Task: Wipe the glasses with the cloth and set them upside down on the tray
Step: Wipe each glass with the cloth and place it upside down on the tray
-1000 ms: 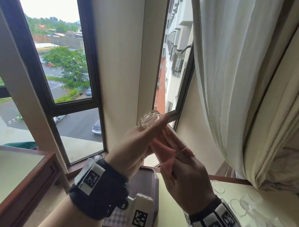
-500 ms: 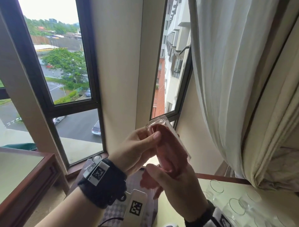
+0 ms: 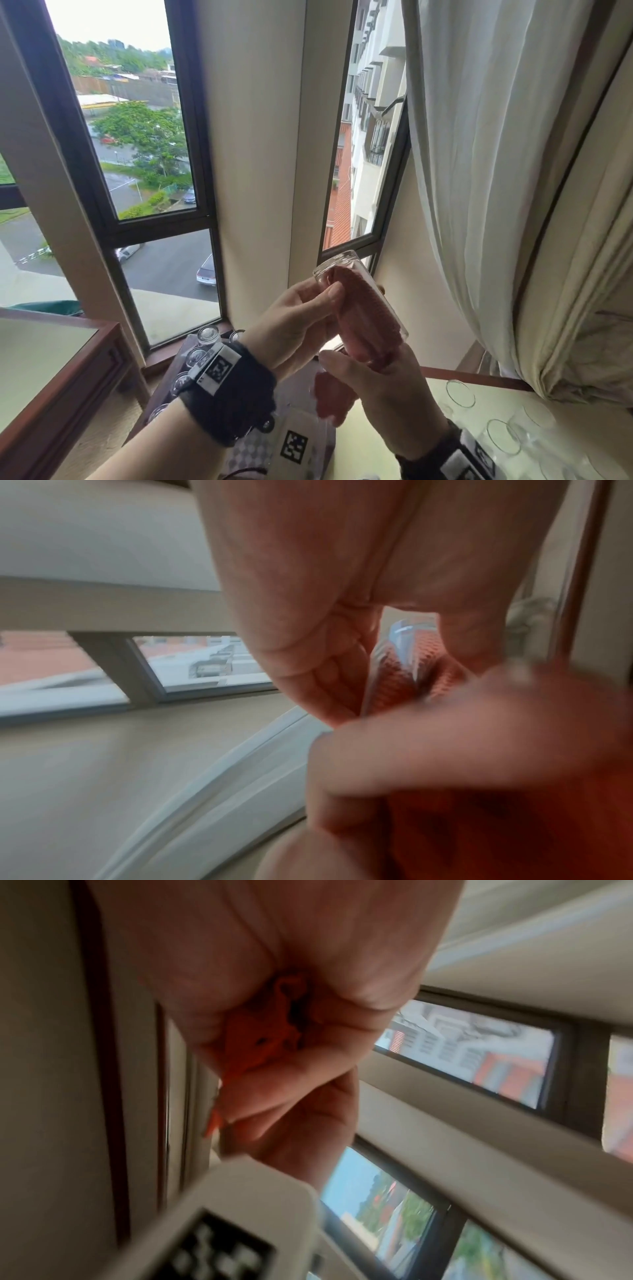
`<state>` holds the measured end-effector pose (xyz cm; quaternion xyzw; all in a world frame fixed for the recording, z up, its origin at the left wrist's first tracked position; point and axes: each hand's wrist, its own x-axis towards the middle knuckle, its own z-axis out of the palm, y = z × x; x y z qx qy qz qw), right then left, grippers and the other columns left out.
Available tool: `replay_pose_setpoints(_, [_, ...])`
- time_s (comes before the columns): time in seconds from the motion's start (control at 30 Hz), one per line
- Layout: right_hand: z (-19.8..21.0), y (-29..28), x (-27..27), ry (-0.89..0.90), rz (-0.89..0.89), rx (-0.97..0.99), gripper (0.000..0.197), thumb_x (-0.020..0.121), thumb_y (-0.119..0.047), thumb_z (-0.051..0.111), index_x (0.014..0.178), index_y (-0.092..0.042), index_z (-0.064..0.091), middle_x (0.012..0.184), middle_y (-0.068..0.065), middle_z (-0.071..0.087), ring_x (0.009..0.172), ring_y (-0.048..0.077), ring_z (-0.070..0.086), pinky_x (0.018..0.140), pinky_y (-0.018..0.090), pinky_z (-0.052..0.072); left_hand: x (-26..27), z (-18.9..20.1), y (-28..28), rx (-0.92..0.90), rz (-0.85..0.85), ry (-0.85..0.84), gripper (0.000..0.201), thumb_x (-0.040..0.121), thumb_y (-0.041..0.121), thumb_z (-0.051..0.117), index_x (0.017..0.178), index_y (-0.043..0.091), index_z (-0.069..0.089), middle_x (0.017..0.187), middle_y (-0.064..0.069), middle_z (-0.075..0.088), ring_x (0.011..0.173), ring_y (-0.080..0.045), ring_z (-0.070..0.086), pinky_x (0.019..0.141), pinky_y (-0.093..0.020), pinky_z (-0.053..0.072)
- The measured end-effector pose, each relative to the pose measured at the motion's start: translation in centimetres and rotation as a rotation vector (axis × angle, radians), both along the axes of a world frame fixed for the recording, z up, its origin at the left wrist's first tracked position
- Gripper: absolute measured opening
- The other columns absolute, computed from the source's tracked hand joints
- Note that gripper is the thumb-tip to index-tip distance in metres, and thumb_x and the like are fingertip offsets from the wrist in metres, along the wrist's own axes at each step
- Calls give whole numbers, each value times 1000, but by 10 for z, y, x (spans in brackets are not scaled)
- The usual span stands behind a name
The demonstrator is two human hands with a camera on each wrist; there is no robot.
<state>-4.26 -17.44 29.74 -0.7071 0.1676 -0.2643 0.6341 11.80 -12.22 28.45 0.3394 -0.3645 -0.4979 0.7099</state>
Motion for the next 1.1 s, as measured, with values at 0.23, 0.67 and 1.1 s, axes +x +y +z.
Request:
replay_pose_setpoints(0.23, [-36,-22,13,231,-285,-1060,30,84,-21,72,103,-32,51,76,-7,67,54,10,57,53,27,56,-8,24,-9,254,398,-293,52,74,46,86,97,-1,82,95,-19,81,89,-28,80,85,-35,66])
replay_pose_setpoints(0.67, [2,13,16,-413,206,874,55,87,-40,65,134,-12,58,100,18,59,51,21,58,43,27,52,1,-3,3,-69,-51,74,67,92,45,80,141,3,62,136,-23,64,122,-32,65,108,-51,52])
replay_pose_setpoints(1.1, [-21,-17,7,-123,-477,-1051,18,94,-27,70,92,-9,75,107,-2,75,71,-5,66,66,14,57,-2,27,17,287,173,-296,96,85,90,31,132,15,70,122,-16,75,116,-26,68,106,-46,48])
